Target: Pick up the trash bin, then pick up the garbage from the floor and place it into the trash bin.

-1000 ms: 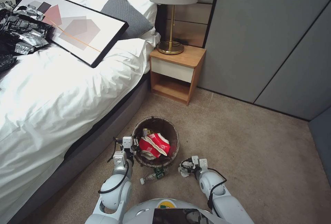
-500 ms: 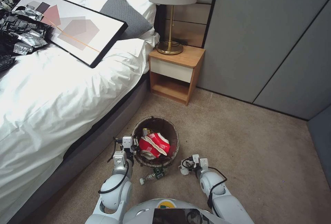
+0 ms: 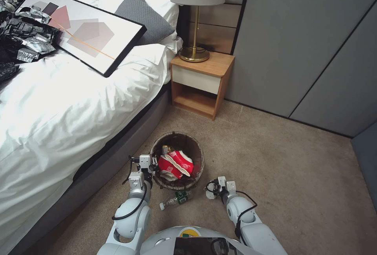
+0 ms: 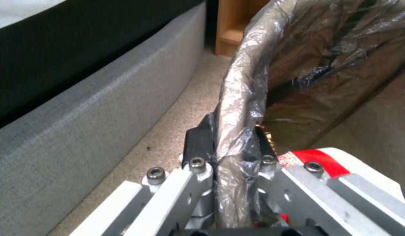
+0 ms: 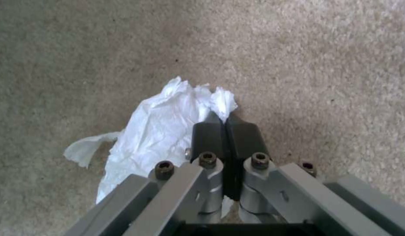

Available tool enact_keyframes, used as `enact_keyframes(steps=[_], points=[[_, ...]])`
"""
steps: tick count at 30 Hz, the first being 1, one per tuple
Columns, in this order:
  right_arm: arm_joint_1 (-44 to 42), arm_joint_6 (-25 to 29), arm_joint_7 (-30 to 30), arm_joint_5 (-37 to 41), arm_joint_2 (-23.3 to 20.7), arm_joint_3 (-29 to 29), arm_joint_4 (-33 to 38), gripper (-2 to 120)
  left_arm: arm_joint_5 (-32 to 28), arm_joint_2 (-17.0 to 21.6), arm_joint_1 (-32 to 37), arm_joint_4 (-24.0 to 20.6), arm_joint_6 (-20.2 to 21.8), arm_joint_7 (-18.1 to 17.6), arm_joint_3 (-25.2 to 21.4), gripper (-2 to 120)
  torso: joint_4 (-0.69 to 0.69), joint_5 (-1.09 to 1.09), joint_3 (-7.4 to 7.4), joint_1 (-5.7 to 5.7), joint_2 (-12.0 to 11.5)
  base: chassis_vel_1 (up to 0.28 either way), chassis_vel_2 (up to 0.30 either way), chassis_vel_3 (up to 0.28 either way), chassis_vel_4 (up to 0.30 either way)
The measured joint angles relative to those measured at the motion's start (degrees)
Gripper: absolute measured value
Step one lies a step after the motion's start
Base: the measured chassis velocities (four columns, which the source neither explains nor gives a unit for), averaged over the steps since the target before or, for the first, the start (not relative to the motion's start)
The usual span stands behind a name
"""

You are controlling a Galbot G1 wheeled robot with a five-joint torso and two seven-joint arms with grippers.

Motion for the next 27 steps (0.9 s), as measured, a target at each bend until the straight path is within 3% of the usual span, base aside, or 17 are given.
enact_keyframes(steps=[11,17,19,20,23,24,27], points=[[-1.2,1.9,0.6,-0.6,-0.1,0.6,1.6,0,-0.1,0.0,-0.1,0.0,0.1,-0.1,0.0,4,-0.02,0.0,0.0,0.0,0.0,0.0,0.0,0.0,0.0],[-1.8,6.6,2.7,-0.7,-0.2,1.2,4.7,0,-0.1,0.1,0.0,0.1,0.1,-0.1,0.0,4,-0.01,-0.02,0.01,0.0,0.0,0.0,0.0,0.0,0.0],[-1.9,15.9,3.6,-2.4,-0.1,1.7,7.1,0,-0.2,0.2,0.0,0.2,0.1,-0.1,0.0,4,0.0,-0.02,0.0,0.0,0.0,0.0,0.0,0.0,0.0],[-1.9,15.9,3.6,-2.4,-0.1,1.7,7.1,0,-0.2,0.2,0.0,0.2,0.1,-0.1,0.0,4,0.0,-0.02,0.0,0.0,0.0,0.0,0.0,0.0,0.0],[-1.8,27.2,1.7,-3.5,-0.1,2.6,13.0,0,-0.2,0.2,0.0,0.4,0.1,-0.1,0.0,4,0.0,-0.02,0.0,0.0,0.0,0.0,0.0,0.0,0.0],[-1.8,27.2,1.7,-3.5,-0.1,2.6,13.0,0,-0.2,0.2,0.0,0.4,0.1,-0.1,0.0,4,0.0,-0.02,0.0,0.0,0.0,0.0,0.0,0.0,0.0],[-1.7,35.9,-3.1,-3.7,-0.5,3.5,21.2,0,-0.2,0.2,0.0,0.7,0.1,-0.1,0.2,4,0.0,-0.03,0.0,0.0,0.0,0.0,0.0,0.0,0.0]])
